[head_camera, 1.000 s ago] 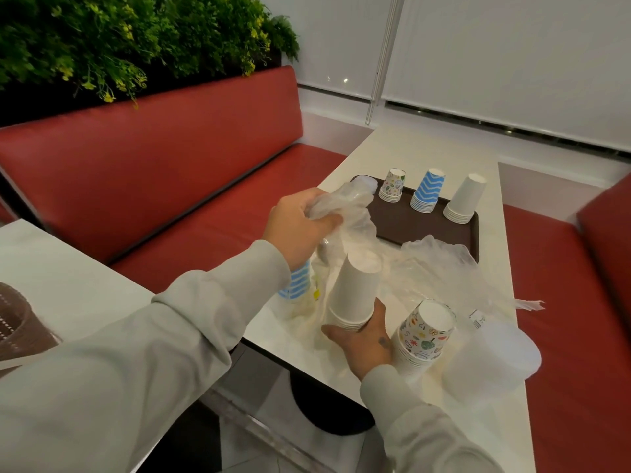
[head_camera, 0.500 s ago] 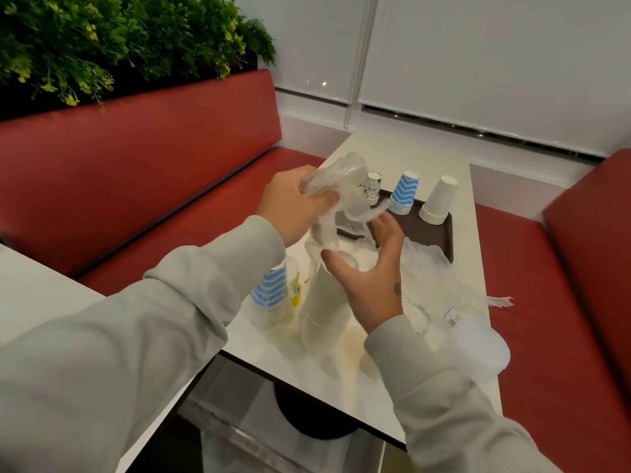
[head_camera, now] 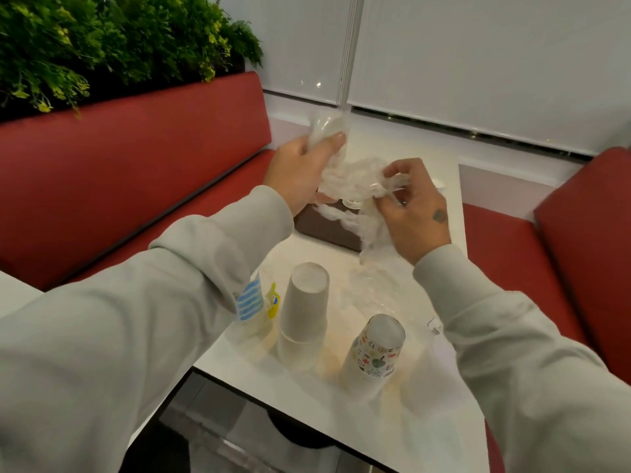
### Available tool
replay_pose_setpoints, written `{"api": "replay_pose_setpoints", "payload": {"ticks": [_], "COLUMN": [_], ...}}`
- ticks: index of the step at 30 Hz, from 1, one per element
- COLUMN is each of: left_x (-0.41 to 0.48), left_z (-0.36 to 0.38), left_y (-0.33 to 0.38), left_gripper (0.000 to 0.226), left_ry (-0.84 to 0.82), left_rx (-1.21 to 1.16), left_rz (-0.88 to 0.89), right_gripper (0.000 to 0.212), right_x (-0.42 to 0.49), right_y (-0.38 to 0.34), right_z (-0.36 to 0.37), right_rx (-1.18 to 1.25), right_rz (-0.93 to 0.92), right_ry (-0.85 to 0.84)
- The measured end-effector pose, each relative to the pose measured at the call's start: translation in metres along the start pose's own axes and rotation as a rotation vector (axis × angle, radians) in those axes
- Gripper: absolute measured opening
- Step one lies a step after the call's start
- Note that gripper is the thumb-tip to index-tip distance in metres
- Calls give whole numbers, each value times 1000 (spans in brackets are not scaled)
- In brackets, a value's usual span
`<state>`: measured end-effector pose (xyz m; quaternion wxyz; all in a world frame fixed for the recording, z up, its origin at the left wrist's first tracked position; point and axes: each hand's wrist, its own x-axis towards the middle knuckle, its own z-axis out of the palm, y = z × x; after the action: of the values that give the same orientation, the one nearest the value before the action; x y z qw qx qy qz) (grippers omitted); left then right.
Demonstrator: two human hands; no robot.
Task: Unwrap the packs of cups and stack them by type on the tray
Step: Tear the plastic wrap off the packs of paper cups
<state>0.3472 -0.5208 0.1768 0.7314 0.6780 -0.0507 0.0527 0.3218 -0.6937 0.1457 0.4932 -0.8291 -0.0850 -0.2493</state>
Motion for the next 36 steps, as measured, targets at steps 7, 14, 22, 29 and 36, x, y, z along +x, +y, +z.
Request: {"api": "replay_pose_setpoints", "payload": {"ticks": [7,14,22,29,36], "left_x": [37,65,62,61,57], "left_z": [20,50,82,80,51], "left_y": [-30,-61,-87,-85,-50], "left_gripper": [51,4,33,39,33], "left_ry": [104,-238,-614,-654,-469], "left_rx": [259,735,1295,1402,1285], "left_rz": [17,-72,-287,-327,-210], "right_gripper": [23,18,9,33,50], "right_x": [10,16,6,8,34], "right_y": [65,131,172,172,143], "right_z": [-44,-71,-61,-49,-44], "right_rx": [-257,-545,-647,-754,-678], "right_rz": [107,164,196,160,70], "right_ry": [-225,-554,-793,-1022,-835]}}
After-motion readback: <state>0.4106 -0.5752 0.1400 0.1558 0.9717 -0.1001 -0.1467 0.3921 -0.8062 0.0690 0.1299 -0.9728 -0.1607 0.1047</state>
